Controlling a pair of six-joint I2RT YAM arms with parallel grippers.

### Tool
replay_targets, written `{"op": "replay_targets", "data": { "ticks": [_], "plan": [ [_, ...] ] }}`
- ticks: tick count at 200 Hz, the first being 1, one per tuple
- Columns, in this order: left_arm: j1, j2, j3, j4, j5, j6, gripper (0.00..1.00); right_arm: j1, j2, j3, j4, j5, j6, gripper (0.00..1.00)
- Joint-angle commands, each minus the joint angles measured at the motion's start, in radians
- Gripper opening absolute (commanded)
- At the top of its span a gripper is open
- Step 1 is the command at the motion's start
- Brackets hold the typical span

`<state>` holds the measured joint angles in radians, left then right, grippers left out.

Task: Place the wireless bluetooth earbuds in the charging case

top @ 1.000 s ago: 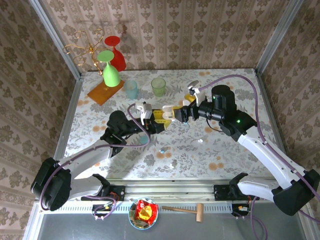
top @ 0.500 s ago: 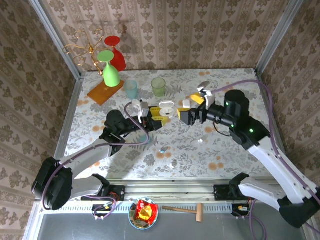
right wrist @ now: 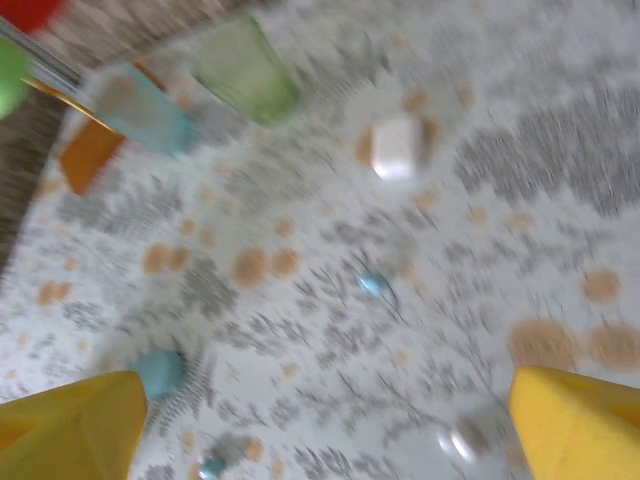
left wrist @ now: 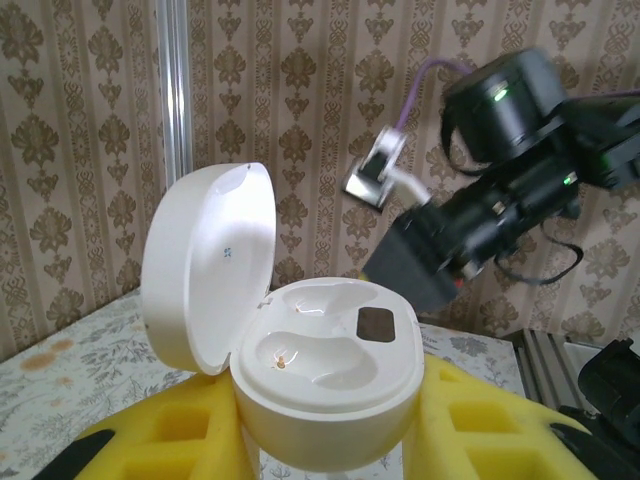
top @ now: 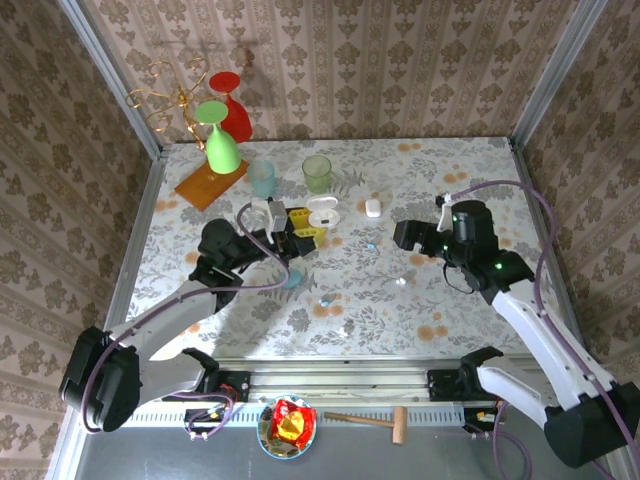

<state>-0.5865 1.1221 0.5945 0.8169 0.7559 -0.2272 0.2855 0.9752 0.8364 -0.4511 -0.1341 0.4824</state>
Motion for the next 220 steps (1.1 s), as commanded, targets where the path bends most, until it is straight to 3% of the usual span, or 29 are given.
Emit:
{"op": "replay_targets", "data": {
  "ticks": [1, 68, 152, 220],
  "plan": [
    [0.008, -0.028, -0.007, -0.041, 0.013, 0.059, 0.26, -0.003, 0.074, -0.036, -0.107, 0.020, 0.079, 0.90],
    [0.007, -0.024, -0.016, -0.045, 0.024, 0.069, 0.26, -0.004, 0.293, -0.146, -0.002, -0.056, 0.251, 0.62],
    [0.007, -0.024, -0.027, -0.037, 0.021, 0.064, 0.26, -0.005, 0.459, -0.144, 0.103, -0.107, 0.293, 0.48],
    [0.005, -0.045, -0.035, -0.059, 0.009, 0.073, 0.26, -0.005, 0.533, -0.094, 0.116, -0.107, 0.279, 0.43]
  ]
}}
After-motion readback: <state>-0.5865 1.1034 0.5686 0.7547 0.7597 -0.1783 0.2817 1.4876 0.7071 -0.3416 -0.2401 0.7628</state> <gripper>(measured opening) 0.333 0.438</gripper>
